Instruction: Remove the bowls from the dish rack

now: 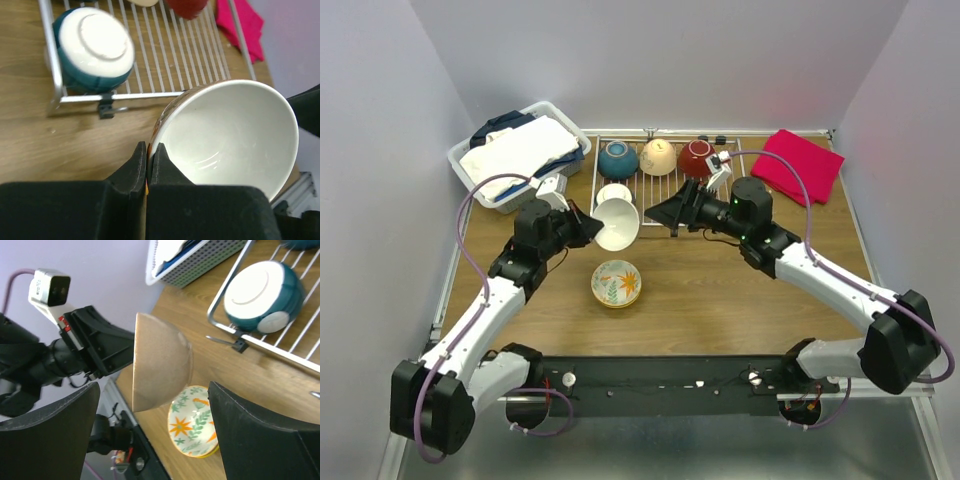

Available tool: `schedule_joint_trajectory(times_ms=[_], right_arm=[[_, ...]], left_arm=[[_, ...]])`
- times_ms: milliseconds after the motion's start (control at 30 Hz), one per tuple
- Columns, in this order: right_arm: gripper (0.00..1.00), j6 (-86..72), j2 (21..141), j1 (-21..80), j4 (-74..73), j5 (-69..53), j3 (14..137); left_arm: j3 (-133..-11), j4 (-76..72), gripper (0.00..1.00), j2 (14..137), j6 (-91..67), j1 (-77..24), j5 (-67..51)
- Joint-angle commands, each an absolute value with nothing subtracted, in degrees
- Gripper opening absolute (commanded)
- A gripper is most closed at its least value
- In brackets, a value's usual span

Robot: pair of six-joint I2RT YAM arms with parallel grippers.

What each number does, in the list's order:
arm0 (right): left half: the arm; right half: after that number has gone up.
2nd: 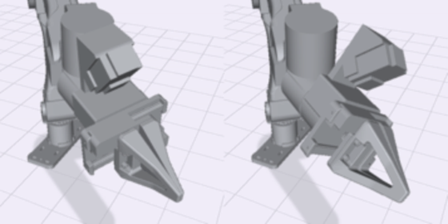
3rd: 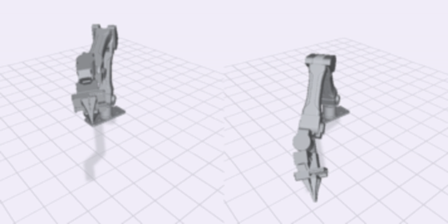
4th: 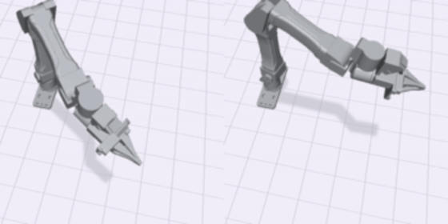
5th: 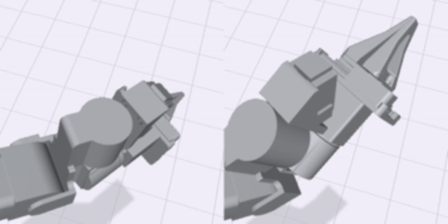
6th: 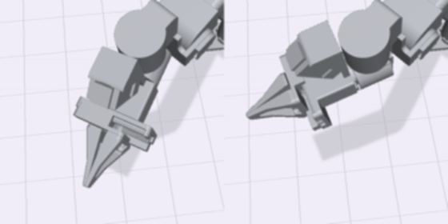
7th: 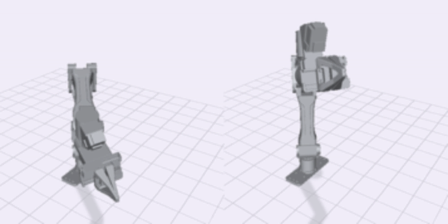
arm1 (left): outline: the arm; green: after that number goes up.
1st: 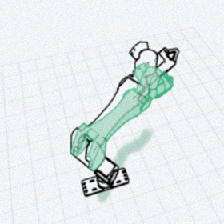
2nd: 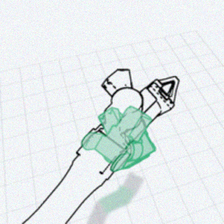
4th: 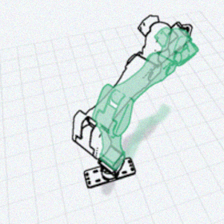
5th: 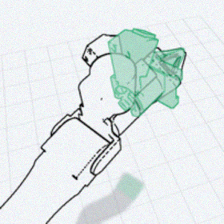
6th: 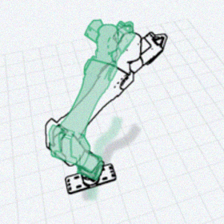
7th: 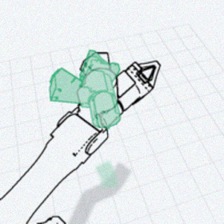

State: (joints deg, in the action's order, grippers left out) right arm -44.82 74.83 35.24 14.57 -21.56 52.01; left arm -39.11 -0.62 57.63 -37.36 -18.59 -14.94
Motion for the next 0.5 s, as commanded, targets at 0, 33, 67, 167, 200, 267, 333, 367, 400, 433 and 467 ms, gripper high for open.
schedule_joint_trajectory(times_ms=[0, 33, 67, 167, 200, 267, 333, 367, 400, 433, 467], right_arm=[[0.97, -35.44, 72.34, 35.16, 4.94, -15.04, 55.54], [0.98, -34.46, 71.72, 35.16, 4.14, -13.29, 55.89], [0.99, -33.58, 71.54, 35.24, 3.35, -12.49, 56.07], [1.0, -30.33, 71.02, 35.16, 0.18, -9.5, 57.21], [1.0, -29.19, 70.93, 35.07, -2.43, -8.71, 57.48], [1.0, -28.3, 70.93, 35.16, -3.69, -6.69, 57.83], [1.0, -27.25, 70.93, 35.16, -4.83, -5.28, 58.01], [1.0, -26.99, 71.01, 35.16, -5.18, -4.84, 58.27], [1.0, -26.63, 71.1, 35.24, -5.79, -4.57, 58.36], [1.0, -26.46, 71.1, 35.16, -5.89, -4.05, 58.45], [1.0, -26.46, 71.02, 35.16, -5.98, -3.78, 58.45]], left_arm=[[-43.24, 12.36, 0.0, 53.0, -30.68, -18.37, -6.53], [-43.59, 13.96, 0.0, 51.87, -30.24, -18.37, -5.55], [-44.2, 15.45, 0.0, 51.42, -29.89, -18.37, -4.32], [-45.61, 22.04, 0.0, 49.92, -29.18, -17.84, 1.04], [-45.79, 25.45, 0.0, 49.57, -28.83, -17.49, 2.1], [-46.14, 28.46, 0.0, 49.66, -28.39, -15.83, 4.83], [-45.88, 31.19, 0.0, 50.09, -27.6, -14.16, 5.71], [-45.44, 31.9, 0.0, 50.36, -27.51, -12.24, 5.89], [-45.09, 32.6, 0.0, 50.54, -27.51, -11.35, 5.8], [-44.65, 32.78, 0.0, 51.15, -27.6, -10.64, 5.71], [-43.69, 32.7, 0.0, 51.41, -27.68, -9.42, 5.8]])
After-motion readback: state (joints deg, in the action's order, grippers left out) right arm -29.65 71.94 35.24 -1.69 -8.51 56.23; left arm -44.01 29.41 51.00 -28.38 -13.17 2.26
